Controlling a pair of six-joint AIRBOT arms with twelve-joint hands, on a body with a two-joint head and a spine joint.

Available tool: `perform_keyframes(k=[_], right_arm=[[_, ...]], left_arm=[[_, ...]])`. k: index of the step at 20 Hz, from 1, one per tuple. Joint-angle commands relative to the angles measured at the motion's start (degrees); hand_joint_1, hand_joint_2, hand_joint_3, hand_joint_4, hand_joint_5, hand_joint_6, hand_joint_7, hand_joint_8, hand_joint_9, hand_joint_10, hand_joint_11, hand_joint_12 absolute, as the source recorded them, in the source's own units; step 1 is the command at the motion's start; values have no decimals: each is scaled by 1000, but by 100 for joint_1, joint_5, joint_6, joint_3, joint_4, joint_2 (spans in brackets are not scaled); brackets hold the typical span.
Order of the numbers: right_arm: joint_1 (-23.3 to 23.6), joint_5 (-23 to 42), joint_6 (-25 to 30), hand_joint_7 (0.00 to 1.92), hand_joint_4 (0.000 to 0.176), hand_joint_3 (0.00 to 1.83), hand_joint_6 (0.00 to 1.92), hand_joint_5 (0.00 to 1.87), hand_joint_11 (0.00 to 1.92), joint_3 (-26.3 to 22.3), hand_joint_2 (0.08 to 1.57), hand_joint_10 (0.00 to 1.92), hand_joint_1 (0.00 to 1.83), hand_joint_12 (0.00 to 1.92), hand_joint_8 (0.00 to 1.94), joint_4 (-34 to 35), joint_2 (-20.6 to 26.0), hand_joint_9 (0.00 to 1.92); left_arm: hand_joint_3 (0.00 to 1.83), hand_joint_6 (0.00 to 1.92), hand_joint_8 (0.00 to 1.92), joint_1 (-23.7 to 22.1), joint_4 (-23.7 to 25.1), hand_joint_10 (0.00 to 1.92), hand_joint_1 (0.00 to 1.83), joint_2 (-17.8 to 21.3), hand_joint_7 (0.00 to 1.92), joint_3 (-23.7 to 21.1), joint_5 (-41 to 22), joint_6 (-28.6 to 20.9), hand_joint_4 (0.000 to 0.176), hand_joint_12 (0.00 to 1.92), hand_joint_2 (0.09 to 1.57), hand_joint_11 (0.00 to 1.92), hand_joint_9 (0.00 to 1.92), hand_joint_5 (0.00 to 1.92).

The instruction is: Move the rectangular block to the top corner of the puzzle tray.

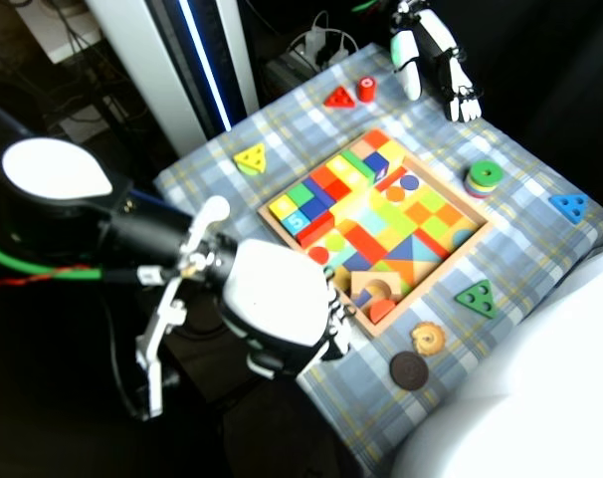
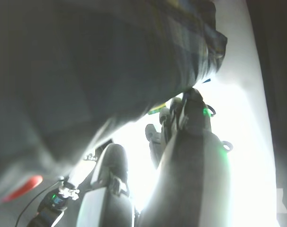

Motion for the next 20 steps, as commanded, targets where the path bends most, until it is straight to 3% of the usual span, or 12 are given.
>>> perform_keyframes(k=[1, 2, 3, 4, 8, 10, 11, 15, 16, 17, 18, 20], right_arm=[[145, -220, -82, 1147, 42, 3, 2, 578, 1451, -20, 1188, 1921, 1583, 1921, 1941, 104, 7, 1379], [182, -219, -82, 1147, 42, 3, 2, 578, 1451, -69, 1188, 1921, 1583, 1921, 1941, 108, 17, 1379], [219, -219, -82, 1122, 4, 8, 0, 566, 1500, -154, 1206, 1921, 1596, 1921, 1941, 114, 85, 1419], [240, -217, -82, 1108, 0, 0, 9, 593, 1512, -257, 1183, 1921, 1630, 1921, 1941, 134, 163, 1425], [471, -108, -81, 1060, 0, 0, 1, 598, 1516, -641, 1181, 1921, 1686, 1921, 1941, 182, 453, 1438], [536, 3, -81, 1157, 0, 0, 3, 591, 1522, -861, 1170, 1921, 1698, 1921, 1941, 281, 591, 1452], [542, 75, -81, 1187, 0, 0, 2, 575, 1524, -934, 1161, 1921, 1712, 1921, 1941, 340, 631, 1451], [541, 403, -80, 1224, 0, 0, 2, 518, 1502, -995, 1147, 1921, 1752, 1921, 1941, 720, 674, 1459], [539, 429, -80, 1150, 0, 0, 4, 500, 1462, -1013, 1139, 1921, 1773, 1921, 1941, 727, 667, 1440], [524, 454, -80, 800, 0, 44, 9, 469, 1418, -1031, 1210, 1921, 1436, 1921, 1626, 727, 648, 1384], [480, 478, -80, 1083, 0, 3, 10, 487, 1438, -1042, 1126, 1921, 1736, 1921, 1928, 727, 613, 1396], [444, 501, -80, 1178, 0, 0, 6, 488, 1488, -1042, 1113, 1921, 1777, 1921, 1938, 727, 584, 1419]], left_arm=[[0, 3, 3, -12, 218, 6, 698, 19, 310, 7, -610, -21, 78, 182, 1395, 0, 151, 460], [0, 3, 3, -12, 219, 6, 698, 19, 310, 7, -610, -21, 78, 182, 1395, 0, 151, 460], [2, 1, 1, -12, 219, 2, 655, 20, 299, 7, -610, -21, 88, 144, 1404, 0, 145, 450], [0, 1, 3, -11, 219, 6, 695, 21, 303, 7, -610, -21, 87, 149, 1395, 0, 156, 450], [0, 2, 2, -3, 210, 3, 694, 20, 311, 15, -601, -21, 88, 212, 1396, 0, 155, 449], [0, 0, 0, -3, 210, 0, 693, 20, 295, 16, -600, -21, 84, 177, 1397, 0, 143, 446], [0, 0, 1, -3, 210, 2, 717, 21, 302, 19, -602, -21, 71, 99, 1397, 0, 147, 447], [0, 0, 1, -3, 206, 2, 715, 17, 303, 21, -600, -22, 93, 166, 1394, 0, 144, 442], [0, 2, 1, -3, 206, 5, 702, 17, 313, 21, -602, -23, 89, 253, 1387, 0, 159, 460], [0, 1, 1, -3, 206, 4, 692, 20, 318, 20, -604, -29, 90, 242, 1389, 0, 161, 466], [0, 0, 1, -3, 206, 1, 711, 20, 306, 20, -607, -32, 94, 142, 1389, 0, 150, 452], [1, 0, 0, -3, 206, 0, 689, 18, 287, 20, -606, -32, 99, 91, 1398, 0, 134, 438]])
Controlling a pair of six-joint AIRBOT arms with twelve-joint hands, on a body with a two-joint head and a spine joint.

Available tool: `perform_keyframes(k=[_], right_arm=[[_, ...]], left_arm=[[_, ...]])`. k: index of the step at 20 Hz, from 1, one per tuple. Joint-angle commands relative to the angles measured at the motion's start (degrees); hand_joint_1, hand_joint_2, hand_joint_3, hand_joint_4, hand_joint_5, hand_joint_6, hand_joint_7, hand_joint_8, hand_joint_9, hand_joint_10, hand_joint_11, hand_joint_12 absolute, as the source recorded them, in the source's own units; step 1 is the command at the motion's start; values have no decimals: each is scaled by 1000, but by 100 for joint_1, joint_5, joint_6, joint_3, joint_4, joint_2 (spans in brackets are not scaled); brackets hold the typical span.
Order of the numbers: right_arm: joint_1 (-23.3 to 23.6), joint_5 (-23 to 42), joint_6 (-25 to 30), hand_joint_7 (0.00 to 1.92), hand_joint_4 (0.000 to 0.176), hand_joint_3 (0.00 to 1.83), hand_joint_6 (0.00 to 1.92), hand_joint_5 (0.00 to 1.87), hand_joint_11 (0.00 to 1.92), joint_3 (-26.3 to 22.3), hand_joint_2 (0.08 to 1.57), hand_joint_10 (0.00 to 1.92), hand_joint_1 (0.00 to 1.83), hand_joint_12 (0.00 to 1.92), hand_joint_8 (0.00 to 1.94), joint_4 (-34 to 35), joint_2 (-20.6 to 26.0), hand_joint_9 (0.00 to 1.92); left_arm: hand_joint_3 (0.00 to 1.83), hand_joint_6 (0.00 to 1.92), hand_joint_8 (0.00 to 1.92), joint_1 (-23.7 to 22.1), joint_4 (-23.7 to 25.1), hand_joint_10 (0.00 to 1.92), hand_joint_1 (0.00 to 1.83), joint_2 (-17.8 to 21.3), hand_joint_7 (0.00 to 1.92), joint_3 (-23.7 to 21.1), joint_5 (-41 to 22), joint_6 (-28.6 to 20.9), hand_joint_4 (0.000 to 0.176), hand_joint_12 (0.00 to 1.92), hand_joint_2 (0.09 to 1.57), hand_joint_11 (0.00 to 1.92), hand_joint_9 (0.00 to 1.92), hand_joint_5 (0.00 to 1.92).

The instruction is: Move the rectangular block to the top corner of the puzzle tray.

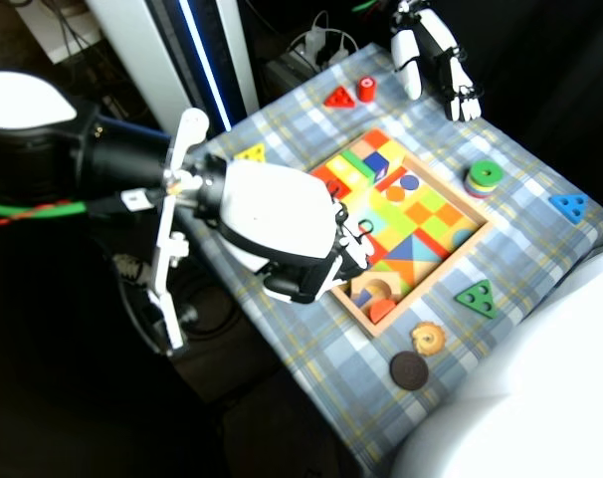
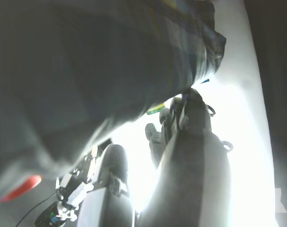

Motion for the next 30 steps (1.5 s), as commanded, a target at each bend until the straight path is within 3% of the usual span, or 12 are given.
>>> perform_keyframes(k=[1, 7, 8, 10, 11, 12, 14, 16, 20, 23, 29, 30], right_arm=[[22, -61, -48, 1199, 0, 0, 5, 489, 1499, -9, 1110, 1921, 1786, 1921, 1940, 189, -31, 1425], [-213, -27, -47, 1112, 0, 2, 2, 514, 1377, 72, 1146, 1921, 1682, 1921, 1941, 170, -204, 1364], [-247, -27, -47, 871, 0, 713, 21, 550, 1412, 115, 875, 1921, 1444, 1921, 1712, 138, -248, 1400], [-324, -29, -38, 1039, 0, 331, 1, 550, 1421, 225, 1002, 1921, 1647, 1921, 1928, 112, -317, 1400], [-347, -34, -16, 1028, 30, 191, 0, 554, 1372, 317, 1083, 1921, 1618, 1921, 1938, 112, -340, 1338], [-350, -52, -13, 786, 34, 718, 2, 563, 1333, 383, 923, 1921, 1407, 1921, 1801, 112, -357, 1313], [-350, -139, -13, 1081, 35, 257, 0, 562, 1422, 454, 1040, 1921, 1613, 1921, 1935, 35, -369, 1368], [-350, -243, -13, 1106, 73, 79, 0, 531, 1388, 471, 1141, 1921, 1569, 1921, 1941, -118, -375, 1322], [-350, -381, -44, 1086, 53, 50, 1, 492, 1447, 470, 1221, 1921, 1461, 1921, 1941, -211, -377, 1351], [-349, -460, -94, 1059, 0, 24, 7, 515, 1462, 475, 1231, 1921, 1485, 1921, 1941, -260, -420, 1337], [-349, -534, -97, 1246, 0, 8, 2, 437, 1597, 620, 1233, 1921, 1528, 1921, 1941, -258, -490, 1510], [-349, -549, -97, 1202, 0, 10, 2, 408, 1561, 643, 1244, 1921, 1501, 1921, 1941, -258, -500, 1468]], left_arm=[[1, 0, 0, -6, 212, 0, 684, 18, 283, 19, -616, -33, 100, 80, 1400, 0, 130, 434], [0, 0, 0, -6, 212, 0, 745, 20, 299, 18, -616, -41, 82, 187, 1388, 0, 143, 442], [0, 0, 0, -6, 214, 1, 743, 20, 297, 18, -617, -43, 81, 184, 1387, 0, 143, 441], [1, 0, 1, -6, 214, 2, 713, 20, 296, 18, -619, -43, 91, 189, 1389, 0, 147, 437], [0, 0, 0, -6, 214, 2, 703, 23, 296, 15, -618, -43, 95, 216, 1388, 0, 148, 437], [0, 3, 1, -4, 214, 3, 725, 25, 300, 8, -622, -44, 86, 228, 1382, 0, 153, 449], [1, 0, 0, -3, 215, 4, 708, 25, 304, 6, -625, -44, 96, 306, 1384, 0, 161, 451], [0, 0, 1, -4, 216, 2, 716, 23, 311, 8, -622, -44, 85, 301, 1387, 0, 160, 445], [0, 3, 3, -4, 216, 4, 731, 20, 297, 7, -623, -44, 90, 209, 1391, 0, 150, 440], [1, 2, 3, -4, 216, 2, 723, 20, 307, 7, -624, -45, 91, 261, 1386, 0, 161, 453], [0, 1, 1, -4, 219, 3, 728, 21, 308, 3, -626, -49, 88, 218, 1386, 0, 156, 455], [0, 0, 0, -4, 219, 1, 694, 22, 301, 3, -626, -49, 106, 186, 1391, 0, 146, 442]])
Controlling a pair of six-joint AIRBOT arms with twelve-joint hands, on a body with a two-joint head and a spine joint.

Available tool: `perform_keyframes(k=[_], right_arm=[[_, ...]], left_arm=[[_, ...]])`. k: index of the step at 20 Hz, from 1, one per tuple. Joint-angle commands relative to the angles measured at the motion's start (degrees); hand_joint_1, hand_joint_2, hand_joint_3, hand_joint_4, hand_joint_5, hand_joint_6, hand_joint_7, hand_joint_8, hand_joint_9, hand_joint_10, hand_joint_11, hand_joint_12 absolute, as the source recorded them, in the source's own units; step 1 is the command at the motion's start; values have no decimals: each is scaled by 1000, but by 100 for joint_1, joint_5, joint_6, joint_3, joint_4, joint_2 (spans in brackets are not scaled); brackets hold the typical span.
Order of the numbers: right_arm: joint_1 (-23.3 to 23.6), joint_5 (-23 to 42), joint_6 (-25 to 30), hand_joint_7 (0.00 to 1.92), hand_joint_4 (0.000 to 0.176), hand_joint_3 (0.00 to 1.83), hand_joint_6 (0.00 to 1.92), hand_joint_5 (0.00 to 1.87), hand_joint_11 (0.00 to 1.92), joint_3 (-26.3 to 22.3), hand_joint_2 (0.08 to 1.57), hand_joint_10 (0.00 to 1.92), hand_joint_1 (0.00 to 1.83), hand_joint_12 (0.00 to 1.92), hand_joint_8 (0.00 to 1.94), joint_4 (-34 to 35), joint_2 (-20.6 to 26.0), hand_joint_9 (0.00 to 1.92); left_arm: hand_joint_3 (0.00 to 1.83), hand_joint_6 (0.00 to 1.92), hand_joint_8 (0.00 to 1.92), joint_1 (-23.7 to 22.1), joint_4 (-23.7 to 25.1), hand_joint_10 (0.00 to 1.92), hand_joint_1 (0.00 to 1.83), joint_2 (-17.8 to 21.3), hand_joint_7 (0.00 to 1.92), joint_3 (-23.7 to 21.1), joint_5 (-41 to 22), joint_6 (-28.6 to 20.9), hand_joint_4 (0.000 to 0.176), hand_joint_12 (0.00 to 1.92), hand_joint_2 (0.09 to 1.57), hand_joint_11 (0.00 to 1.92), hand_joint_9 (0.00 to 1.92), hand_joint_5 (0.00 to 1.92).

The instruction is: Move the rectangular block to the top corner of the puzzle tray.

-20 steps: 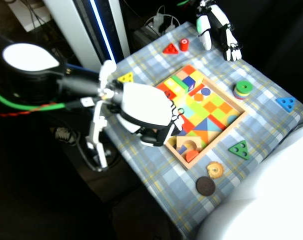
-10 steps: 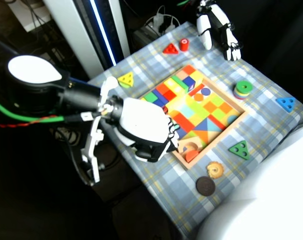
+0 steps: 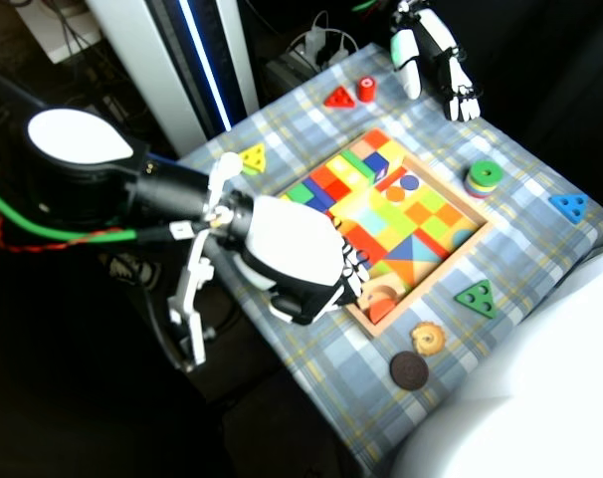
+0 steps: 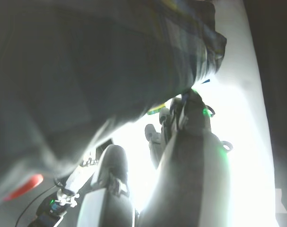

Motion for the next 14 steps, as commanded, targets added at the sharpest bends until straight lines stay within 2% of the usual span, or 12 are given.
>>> perform_keyframes(k=[1, 3, 5, 6, 8, 10, 12, 14], right_arm=[[68, -216, -47, 1211, 0, 5, 0, 395, 1555, 32, 1237, 1921, 1491, 1921, 1941, 127, -19, 1463], [68, -237, -47, 1296, 0, 0, 0, 383, 1594, 77, 1218, 1921, 1524, 1921, 1941, 127, -34, 1522], [68, -266, -47, 1318, 0, 10, 0, 324, 1603, 121, 1253, 1921, 1483, 1921, 1941, 127, -53, 1541], [68, -279, -47, 1290, 0, 0, 5, 340, 1567, 153, 1228, 1921, 1508, 1921, 1941, 127, -72, 1508], [68, -296, -47, 1266, 0, 0, 5, 343, 1515, 221, 1221, 1921, 1501, 1921, 1941, 127, -110, 1470], [68, -354, -48, 1254, 0, 0, 0, 308, 1518, 251, 1217, 1921, 1510, 1921, 1941, 126, -121, 1467], [68, -377, -51, 1253, 0, 0, 6, 307, 1533, 263, 1209, 1921, 1526, 1921, 1941, 126, -115, 1475], [68, -378, -51, 1180, 0, 3, 5, 274, 1506, 237, 1235, 1921, 1493, 1921, 1941, 127, -80, 1427]], left_arm=[[2, 0, 0, -26, 215, 0, 674, 20, 296, 3, -618, -37, 107, 167, 1398, 0, 141, 435], [0, 2, 1, -26, 215, 5, 692, 20, 308, 2, -620, -40, 98, 236, 1393, 0, 155, 447], [0, 2, 1, -26, 215, 2, 736, 20, 312, 3, -622, -41, 85, 257, 1385, 0, 154, 456], [0, 0, 0, -26, 215, 2, 729, 20, 310, 2, -628, -43, 91, 254, 1388, 0, 155, 450], [0, 2, 5, -26, 215, 1, 717, 21, 302, 3, -630, -44, 88, 201, 1391, 0, 153, 446], [1, 1, 1, -26, 215, 1, 715, 21, 302, 3, -629, -44, 90, 249, 1392, 0, 154, 443], [0, 0, 1, -26, 215, 1, 717, 20, 300, 2, -628, -44, 90, 173, 1392, 0, 140, 441], [0, 2, 2, -24, 214, 6, 744, 20, 318, 3, -628, -44, 87, 220, 1378, 0, 155, 460]])
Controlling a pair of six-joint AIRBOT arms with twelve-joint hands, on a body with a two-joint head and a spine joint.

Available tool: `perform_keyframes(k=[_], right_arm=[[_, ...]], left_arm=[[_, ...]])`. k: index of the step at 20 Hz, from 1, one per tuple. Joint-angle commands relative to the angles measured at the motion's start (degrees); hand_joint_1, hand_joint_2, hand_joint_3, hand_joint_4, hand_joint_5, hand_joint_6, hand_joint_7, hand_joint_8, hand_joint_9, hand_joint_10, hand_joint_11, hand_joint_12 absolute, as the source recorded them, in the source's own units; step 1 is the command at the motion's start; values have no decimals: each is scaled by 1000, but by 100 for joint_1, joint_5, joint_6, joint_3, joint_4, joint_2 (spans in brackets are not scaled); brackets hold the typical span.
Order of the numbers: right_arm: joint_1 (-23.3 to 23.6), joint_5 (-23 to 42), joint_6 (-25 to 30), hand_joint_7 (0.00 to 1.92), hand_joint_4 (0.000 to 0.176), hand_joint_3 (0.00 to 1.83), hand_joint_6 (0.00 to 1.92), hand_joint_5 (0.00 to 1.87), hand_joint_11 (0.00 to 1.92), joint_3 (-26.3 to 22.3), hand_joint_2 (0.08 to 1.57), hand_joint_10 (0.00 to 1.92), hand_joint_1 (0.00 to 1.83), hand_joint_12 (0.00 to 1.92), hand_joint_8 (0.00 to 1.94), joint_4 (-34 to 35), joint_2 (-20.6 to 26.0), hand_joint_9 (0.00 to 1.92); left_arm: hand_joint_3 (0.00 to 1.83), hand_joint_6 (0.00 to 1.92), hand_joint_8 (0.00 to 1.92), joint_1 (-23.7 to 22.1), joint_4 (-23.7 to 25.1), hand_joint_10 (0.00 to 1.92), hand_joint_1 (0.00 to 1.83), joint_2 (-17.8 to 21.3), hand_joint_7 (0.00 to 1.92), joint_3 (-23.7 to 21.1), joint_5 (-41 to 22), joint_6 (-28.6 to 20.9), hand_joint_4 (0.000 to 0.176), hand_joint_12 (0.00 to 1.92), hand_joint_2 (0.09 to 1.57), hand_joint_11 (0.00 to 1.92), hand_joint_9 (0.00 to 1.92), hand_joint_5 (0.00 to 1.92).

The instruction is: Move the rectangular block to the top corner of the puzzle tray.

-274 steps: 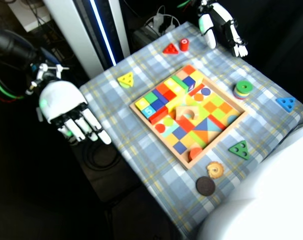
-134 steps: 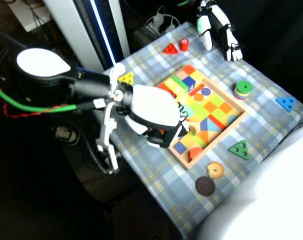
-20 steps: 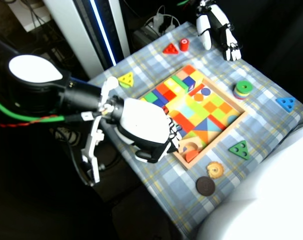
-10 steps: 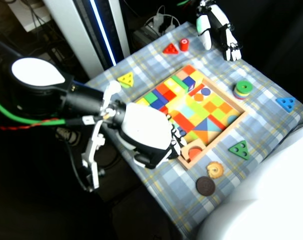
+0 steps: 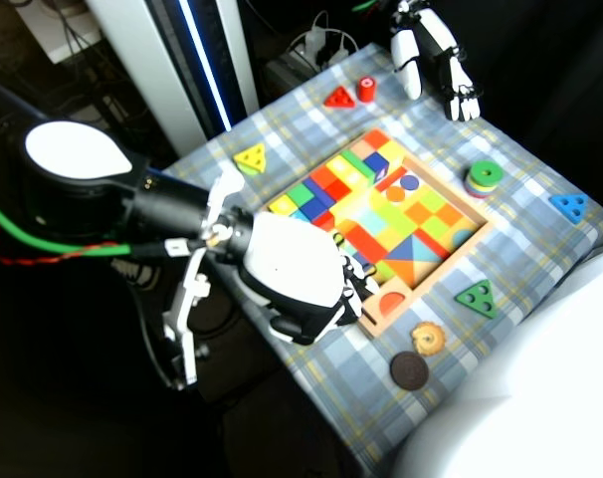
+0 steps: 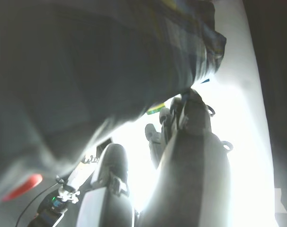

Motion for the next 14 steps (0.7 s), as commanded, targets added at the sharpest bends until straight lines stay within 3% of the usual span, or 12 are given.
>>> perform_keyframes(k=[1, 6, 7, 8, 10, 11, 12, 13, 14], right_arm=[[68, -323, -53, 1184, 0, 0, 17, 317, 1494, -34, 1226, 1921, 1521, 1921, 1941, 131, 72, 1410], [68, -320, -53, 1241, 0, 0, 18, 932, 1583, -421, 1209, 1921, 1574, 1921, 1941, 354, 461, 1480], [69, -318, -54, 1257, 0, 9, 21, 1016, 1607, -506, 1239, 1921, 1549, 1921, 1941, 401, 533, 1503], [72, -311, -153, 1253, 0, 18, 24, 1052, 1606, -580, 1263, 1921, 1490, 1921, 1941, 532, 590, 1495], [72, -310, -621, 1261, 0, 5, 23, 1090, 1579, -765, 1244, 1921, 1546, 1921, 1941, 1070, 752, 1476], [72, -307, -1015, 1245, 0, 4, 13, 1083, 1568, -926, 1245, 1921, 1537, 1921, 1941, 1578, 910, 1469], [72, -288, -1065, 1242, 0, 5, 2, 1062, 1562, -1098, 1249, 1921, 1534, 1921, 1941, 1889, 1076, 1471], [96, -238, -1433, 1194, 0, 13, 1, 1018, 1544, -1279, 1272, 1921, 1509, 1921, 1941, 2313, 1264, 1434], [37, -189, -2295, 1099, 0, 11, 12, 963, 1471, -1493, 1275, 1921, 1502, 1921, 1941, 3357, 1493, 1349]], left_arm=[[0, 1, 1, -21, 212, 6, 746, 20, 321, 3, -629, -40, 86, 256, 1377, 0, 163, 462], [1, 0, 2, -14, 208, 2, 749, 20, 302, 4, -627, -40, 94, 227, 1384, 0, 150, 445], [1, 0, 2, -11, 207, 5, 746, 20, 303, 4, -628, -40, 85, 219, 1385, 0, 153, 445], [1, 0, 1, -8, 207, 2, 737, 20, 300, 4, -631, -40, 88, 196, 1386, 0, 149, 443], [2, 0, 0, -6, 205, 1, 733, 20, 297, 3, -634, -40, 89, 189, 1388, 0, 146, 439], [0, 1, 1, -6, 205, 6, 740, 20, 310, 3, -641, -40, 80, 234, 1384, 0, 163, 449], [1, 0, 1, -6, 205, 3, 712, 21, 306, 3, -648, -40, 84, 238, 1387, 0, 159, 449], [3, 0, 1, -5, 205, 2, 697, 23, 300, 3, -655, -40, 85, 224, 1396, 0, 150, 440], [3, 0, 3, -5, 205, 6, 697, 23, 303, 4, -651, -40, 85, 222, 1396, 0, 159, 439]])
